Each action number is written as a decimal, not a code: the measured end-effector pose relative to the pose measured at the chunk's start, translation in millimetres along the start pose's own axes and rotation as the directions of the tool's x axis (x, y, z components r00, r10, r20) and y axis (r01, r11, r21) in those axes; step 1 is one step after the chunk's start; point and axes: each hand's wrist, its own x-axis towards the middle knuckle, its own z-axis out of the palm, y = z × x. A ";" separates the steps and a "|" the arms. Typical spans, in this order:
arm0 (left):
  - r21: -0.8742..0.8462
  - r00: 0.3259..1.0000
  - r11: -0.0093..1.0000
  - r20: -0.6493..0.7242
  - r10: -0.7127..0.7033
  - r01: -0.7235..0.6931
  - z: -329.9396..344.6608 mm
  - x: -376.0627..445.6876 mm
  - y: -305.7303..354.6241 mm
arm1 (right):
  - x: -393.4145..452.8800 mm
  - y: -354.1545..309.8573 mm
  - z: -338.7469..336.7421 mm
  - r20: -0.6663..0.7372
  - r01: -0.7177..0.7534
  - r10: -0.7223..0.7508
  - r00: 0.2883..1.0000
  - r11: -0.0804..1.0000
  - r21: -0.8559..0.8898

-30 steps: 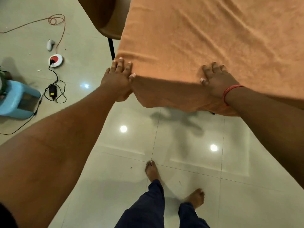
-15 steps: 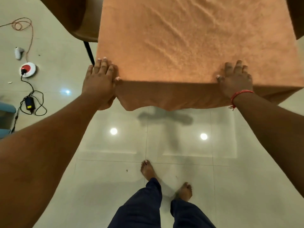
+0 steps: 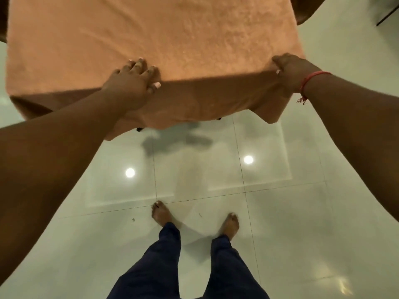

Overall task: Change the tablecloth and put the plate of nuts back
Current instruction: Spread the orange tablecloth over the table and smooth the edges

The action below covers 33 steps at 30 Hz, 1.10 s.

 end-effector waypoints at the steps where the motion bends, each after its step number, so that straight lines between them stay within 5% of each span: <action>1: 0.001 1.000 1.000 0.012 0.006 -0.006 -2.2 9.0 18.8 | 0.8 9.0 0.7 -0.002 0.007 -0.007 1.000 1.000 -0.003; 12: 0.054 0.984 0.983 0.041 -0.175 0.173 -0.6 65.8 163.9 | -2.2 51.9 16.5 -0.071 0.143 -0.154 0.985 0.980 -0.140; 27: 0.002 0.980 0.989 0.130 -0.149 0.150 -8.2 23.6 172.8 | -36.7 44.3 -5.2 0.065 0.096 -0.083 0.994 0.963 -0.253; 33: -0.104 0.956 0.957 0.147 -0.254 0.270 -21.9 -58.5 102.1 | -58.3 -41.3 -25.6 0.082 0.145 -0.130 0.988 0.965 -0.218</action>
